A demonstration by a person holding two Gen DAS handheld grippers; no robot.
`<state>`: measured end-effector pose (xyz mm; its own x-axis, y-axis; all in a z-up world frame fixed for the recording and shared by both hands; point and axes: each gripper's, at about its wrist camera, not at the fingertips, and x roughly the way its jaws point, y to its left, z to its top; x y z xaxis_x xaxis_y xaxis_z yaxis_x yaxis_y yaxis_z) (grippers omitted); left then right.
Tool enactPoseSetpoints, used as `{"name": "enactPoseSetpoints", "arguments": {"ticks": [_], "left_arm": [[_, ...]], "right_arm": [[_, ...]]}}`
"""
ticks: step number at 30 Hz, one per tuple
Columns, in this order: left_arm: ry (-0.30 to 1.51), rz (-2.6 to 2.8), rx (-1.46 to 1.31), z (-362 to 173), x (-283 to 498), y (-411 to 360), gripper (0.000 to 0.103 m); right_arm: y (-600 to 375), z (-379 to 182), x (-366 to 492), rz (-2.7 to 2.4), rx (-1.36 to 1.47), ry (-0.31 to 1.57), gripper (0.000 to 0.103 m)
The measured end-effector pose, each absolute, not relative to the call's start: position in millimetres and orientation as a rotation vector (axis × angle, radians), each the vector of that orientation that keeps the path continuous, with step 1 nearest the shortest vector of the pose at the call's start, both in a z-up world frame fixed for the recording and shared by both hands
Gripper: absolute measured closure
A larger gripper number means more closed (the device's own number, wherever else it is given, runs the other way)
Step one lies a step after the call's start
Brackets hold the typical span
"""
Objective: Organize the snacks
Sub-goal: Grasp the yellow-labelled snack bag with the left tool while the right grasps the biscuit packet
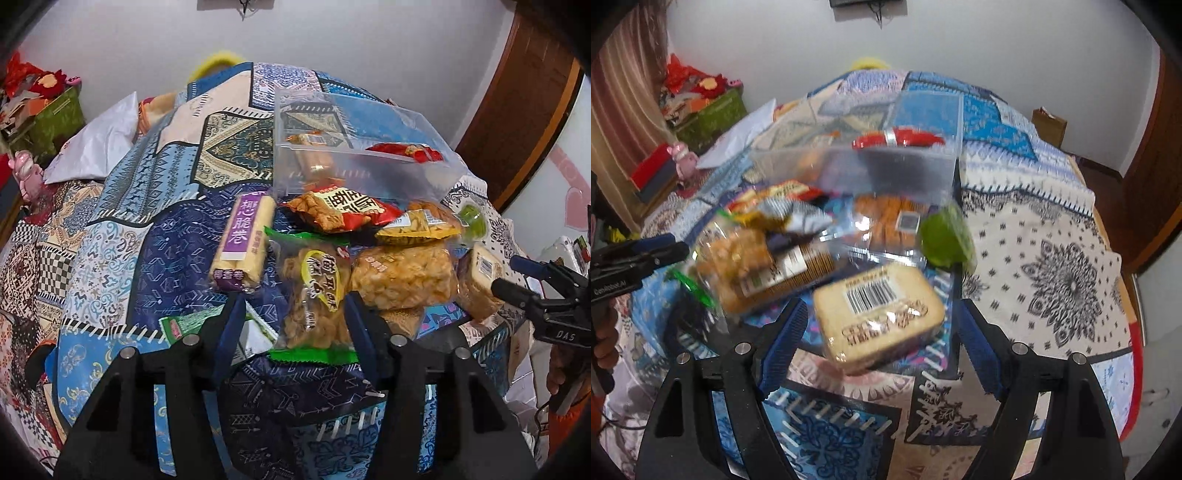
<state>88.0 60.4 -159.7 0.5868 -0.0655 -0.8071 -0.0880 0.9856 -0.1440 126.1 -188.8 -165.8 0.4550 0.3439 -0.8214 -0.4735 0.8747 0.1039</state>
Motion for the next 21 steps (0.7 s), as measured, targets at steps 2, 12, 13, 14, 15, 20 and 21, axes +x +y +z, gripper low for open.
{"name": "enactPoseSetpoints", "arguments": {"ticks": [2,12,13,14,15,20,21], "left_arm": [[0.943,0.004,-0.167,-161.9,91.3,57.4,0.050],[0.985,0.014,-0.189,-183.4,116.6,61.2,0.051],[0.995,0.013,-0.196,-186.9,119.3,61.5,0.051],[1.001,0.013,-0.195,-189.2,121.3,60.7,0.051],[1.006,0.013,-0.193,-191.3,123.3,59.5,0.051],[1.009,0.007,-0.193,-196.7,131.6,56.4,0.051],[1.010,0.007,-0.192,-197.7,133.4,56.0,0.051]], "right_arm": [[-188.0,-168.9,126.8,0.506,-0.151,0.983,0.023],[-190.3,-180.5,137.3,0.534,-0.086,1.035,0.020],[-189.5,-182.7,138.6,0.536,-0.087,1.043,0.020],[-188.6,-184.9,139.3,0.540,-0.086,1.050,0.020],[-188.2,-186.6,139.8,0.541,-0.082,1.052,0.020],[-187.8,-188.4,140.9,0.543,-0.068,1.041,0.020],[-187.9,-188.2,140.8,0.544,-0.066,1.037,0.020]]}}
